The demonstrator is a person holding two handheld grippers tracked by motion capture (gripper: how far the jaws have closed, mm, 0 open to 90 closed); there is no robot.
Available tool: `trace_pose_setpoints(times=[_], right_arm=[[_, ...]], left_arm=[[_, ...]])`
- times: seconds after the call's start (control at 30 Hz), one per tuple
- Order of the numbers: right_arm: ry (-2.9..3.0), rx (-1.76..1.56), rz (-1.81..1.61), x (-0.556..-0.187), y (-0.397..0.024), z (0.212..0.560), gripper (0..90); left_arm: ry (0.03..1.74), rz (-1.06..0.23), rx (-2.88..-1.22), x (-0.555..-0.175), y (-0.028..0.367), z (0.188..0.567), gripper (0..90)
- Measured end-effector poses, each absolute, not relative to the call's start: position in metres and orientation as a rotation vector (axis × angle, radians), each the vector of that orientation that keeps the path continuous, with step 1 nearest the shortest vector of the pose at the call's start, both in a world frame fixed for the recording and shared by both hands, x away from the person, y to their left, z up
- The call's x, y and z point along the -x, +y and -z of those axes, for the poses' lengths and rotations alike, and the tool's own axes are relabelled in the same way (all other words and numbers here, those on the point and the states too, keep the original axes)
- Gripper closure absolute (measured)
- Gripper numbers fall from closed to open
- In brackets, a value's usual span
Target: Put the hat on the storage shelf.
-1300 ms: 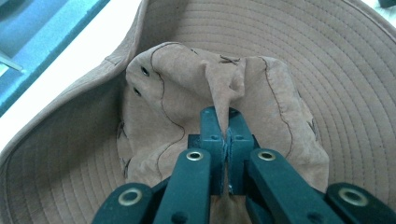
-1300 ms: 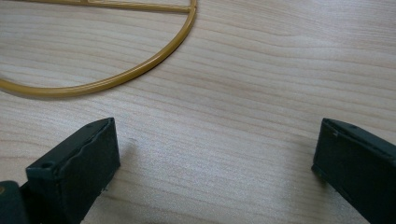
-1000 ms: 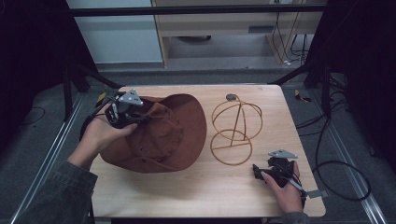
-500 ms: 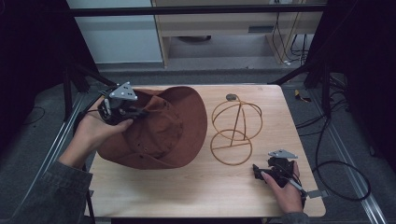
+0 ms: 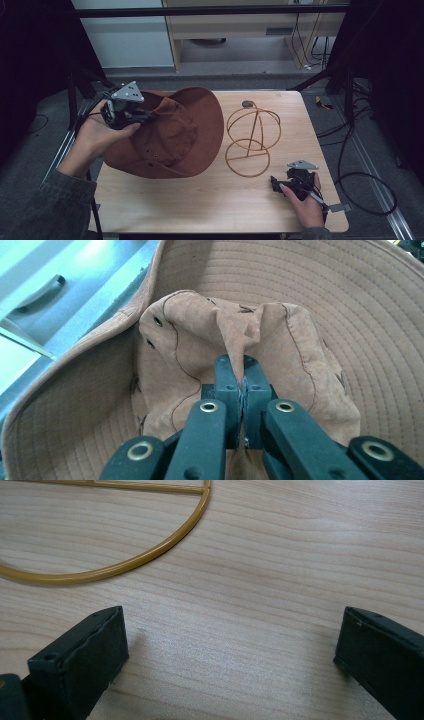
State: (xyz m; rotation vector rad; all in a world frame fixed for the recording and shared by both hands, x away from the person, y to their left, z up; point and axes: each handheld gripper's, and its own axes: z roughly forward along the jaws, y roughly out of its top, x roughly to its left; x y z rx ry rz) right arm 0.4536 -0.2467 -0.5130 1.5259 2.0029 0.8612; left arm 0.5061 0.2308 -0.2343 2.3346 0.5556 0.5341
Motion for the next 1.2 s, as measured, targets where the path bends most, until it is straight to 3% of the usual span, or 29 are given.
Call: trace_pose_setpoints(times=[0.5, 1.2], right_arm=[[2.002, -1.525, -0.863, -0.454, -0.247, 0.513, 0.6], [2.001, -1.527, -0.859, -0.454, -0.246, 0.513, 0.5]], left_arm=[[0.535, -0.557, -2.277, -0.499, 0.232, 0.207, 88.6], [0.413, -0.59, -2.308, -0.492, 0.182, 0.174, 88.7]])
